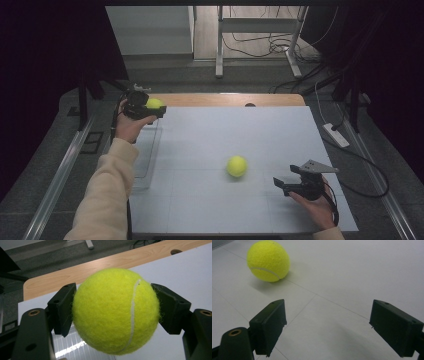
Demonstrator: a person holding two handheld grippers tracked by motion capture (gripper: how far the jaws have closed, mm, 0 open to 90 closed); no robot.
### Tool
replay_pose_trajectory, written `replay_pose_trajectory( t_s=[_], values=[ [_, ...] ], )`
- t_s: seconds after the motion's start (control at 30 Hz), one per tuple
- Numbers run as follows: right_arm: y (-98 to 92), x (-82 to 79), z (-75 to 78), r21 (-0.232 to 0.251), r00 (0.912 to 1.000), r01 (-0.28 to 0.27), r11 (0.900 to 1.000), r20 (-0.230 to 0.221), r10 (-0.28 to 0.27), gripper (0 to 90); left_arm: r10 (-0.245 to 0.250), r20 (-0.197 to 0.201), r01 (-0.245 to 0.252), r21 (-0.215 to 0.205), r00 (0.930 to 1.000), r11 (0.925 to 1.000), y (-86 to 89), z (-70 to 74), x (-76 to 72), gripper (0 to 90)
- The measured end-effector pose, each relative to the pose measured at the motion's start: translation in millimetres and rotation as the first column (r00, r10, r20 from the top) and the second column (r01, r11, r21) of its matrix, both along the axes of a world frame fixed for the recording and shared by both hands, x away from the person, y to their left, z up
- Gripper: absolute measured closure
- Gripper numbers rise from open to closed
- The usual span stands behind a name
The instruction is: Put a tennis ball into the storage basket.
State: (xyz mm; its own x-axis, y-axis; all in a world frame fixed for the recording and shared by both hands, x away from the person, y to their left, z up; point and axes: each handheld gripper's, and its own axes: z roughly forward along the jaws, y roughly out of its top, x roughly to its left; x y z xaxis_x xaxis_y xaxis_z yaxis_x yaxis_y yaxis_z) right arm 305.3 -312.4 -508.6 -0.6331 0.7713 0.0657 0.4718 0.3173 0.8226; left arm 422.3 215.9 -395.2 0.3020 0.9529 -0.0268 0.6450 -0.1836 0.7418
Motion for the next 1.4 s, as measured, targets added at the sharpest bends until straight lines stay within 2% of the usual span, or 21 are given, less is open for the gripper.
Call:
replay_pose_trajectory(
  t_s=[0.2,0.37,0.6,0.77,1.17,1.4],
  values=[
    [-0.5,-0.2,0.1,0.000,1.0000,0.002,1.000,0.001,-0.002,13.7,0.024,-0.009,-0.024,-0.002,0.9997,0.9997,9.1,-2.6,1.2,26.3],
    [-0.4,-0.2,-0.1,-0.003,1.0000,0.001,1.000,0.001,-0.001,13.7,0.043,0.004,-0.043,-0.006,0.9991,0.9991,17.1,-2.2,0.8,26.3],
    [0.0,-0.1,-0.3,-0.001,1.0000,0.000,1.000,0.000,0.000,13.7,0.059,-0.007,-0.059,0.008,0.9982,0.9982,27.8,-4.1,0.7,26.3],
    [0.2,0.0,-0.5,-0.002,1.0000,0.001,1.000,0.001,-0.001,13.7,0.074,-0.001,-0.074,0.002,0.9973,0.9973,36.4,-3.6,-1.2,26.3],
    [0.7,0.4,-0.9,-0.001,1.0000,0.001,1.000,-0.001,-0.001,13.8,0.135,-0.011,-0.135,0.011,0.9908,0.9908,57.8,-7.6,-2.6,26.3],
    [0.6,0.1,-0.8,-0.001,1.0000,0.001,1.000,-0.002,-0.001,13.8,0.150,-0.013,-0.150,0.014,0.9885,0.9886,64.2,-8.6,-2.6,26.3]
  ],
)
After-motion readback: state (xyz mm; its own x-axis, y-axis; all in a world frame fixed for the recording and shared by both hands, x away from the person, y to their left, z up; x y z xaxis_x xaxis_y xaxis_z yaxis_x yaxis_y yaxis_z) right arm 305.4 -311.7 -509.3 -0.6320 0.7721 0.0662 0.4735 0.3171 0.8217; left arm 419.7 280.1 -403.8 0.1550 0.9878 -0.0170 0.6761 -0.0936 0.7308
